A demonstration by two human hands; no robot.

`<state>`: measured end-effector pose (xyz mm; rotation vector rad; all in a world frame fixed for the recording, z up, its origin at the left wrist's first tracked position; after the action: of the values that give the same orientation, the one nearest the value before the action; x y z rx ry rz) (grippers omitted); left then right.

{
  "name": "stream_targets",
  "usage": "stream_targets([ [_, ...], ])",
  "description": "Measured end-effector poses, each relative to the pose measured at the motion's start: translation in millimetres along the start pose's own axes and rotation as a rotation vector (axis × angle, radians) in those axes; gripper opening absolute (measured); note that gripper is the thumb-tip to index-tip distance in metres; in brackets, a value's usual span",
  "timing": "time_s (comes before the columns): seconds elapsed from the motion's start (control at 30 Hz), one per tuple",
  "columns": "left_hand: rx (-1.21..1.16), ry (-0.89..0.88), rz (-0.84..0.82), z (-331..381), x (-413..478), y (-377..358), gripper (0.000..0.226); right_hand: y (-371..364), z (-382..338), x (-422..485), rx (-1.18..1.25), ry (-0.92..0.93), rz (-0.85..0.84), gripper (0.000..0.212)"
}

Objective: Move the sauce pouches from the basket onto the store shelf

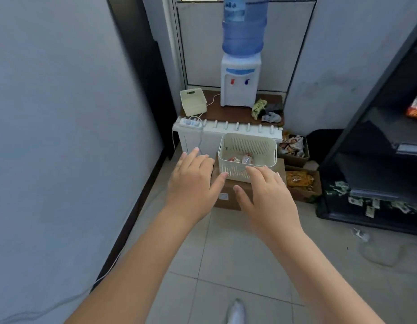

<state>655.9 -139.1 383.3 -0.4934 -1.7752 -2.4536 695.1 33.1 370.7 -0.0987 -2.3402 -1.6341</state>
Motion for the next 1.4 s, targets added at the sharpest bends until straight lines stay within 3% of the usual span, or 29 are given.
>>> stream_targets([
  [0.17, -0.055, 0.012, -0.114, -5.5, 89.8, -41.6, 0.047, -15.9, 41.3, 82.9, -0.042, -0.029, -0.020, 0.052],
  [0.47, -0.090, -0.010, -0.304, -35.5, 241.3, -132.4, 0.046, -99.4, 83.8, 227.9, -0.094, -0.009, -0.106, 0.045],
  [0.57, -0.118, -0.017, -0.387, -54.7, 305.4, -173.5, 0.044, -127.0, 114.2, 279.3, -0.117, -0.068, -0.145, 0.046],
  [0.7, -0.148, -0.004, -0.549, -69.9, 398.3, -250.1, 0.036, -156.3, 169.0, 347.4, -0.096, -0.250, -0.075, 0.038],
  [0.87, -0.148, 0.005, -0.782, -70.9, 468.2, -367.6, 0.035, -235.7, 236.1, 397.2, -0.119, -0.268, -0.339, 0.042],
  [1.1, -0.083, 0.007, -1.000, -78.4, 486.8, -527.5, 0.010, -355.4, 341.9, 434.7, 0.003, -0.531, -0.531, 0.042],
  [1.17, -0.012, -0.079, -1.069, -86.1, 481.6, -574.2, 0.018, -400.3, 369.7, 442.0, 0.070, -0.626, -0.599, 0.045],
  [1.3, 0.262, -0.659, -1.257, -99.5, 457.0, -661.9, 0.039, -490.4, 399.4, 441.9, 0.206, -0.737, -0.957, 0.036],
  [1.4, 0.489, -0.920, -1.228, -111.8, 443.1, -714.0, 0.055, -555.1, 419.1, 433.7, 0.213, -0.735, -1.186, 0.038],
])
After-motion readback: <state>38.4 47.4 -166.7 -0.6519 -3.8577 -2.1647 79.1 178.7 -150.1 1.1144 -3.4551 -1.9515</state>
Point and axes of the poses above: each hand's wrist, its own x-axis towards the middle knuckle, its own y-axis out of the back of the hand, z = x × y, the point moved 2 cm from there along x, towards the middle knuckle, and after that the axes turned 6 degrees about y, right-handed, at the moved point
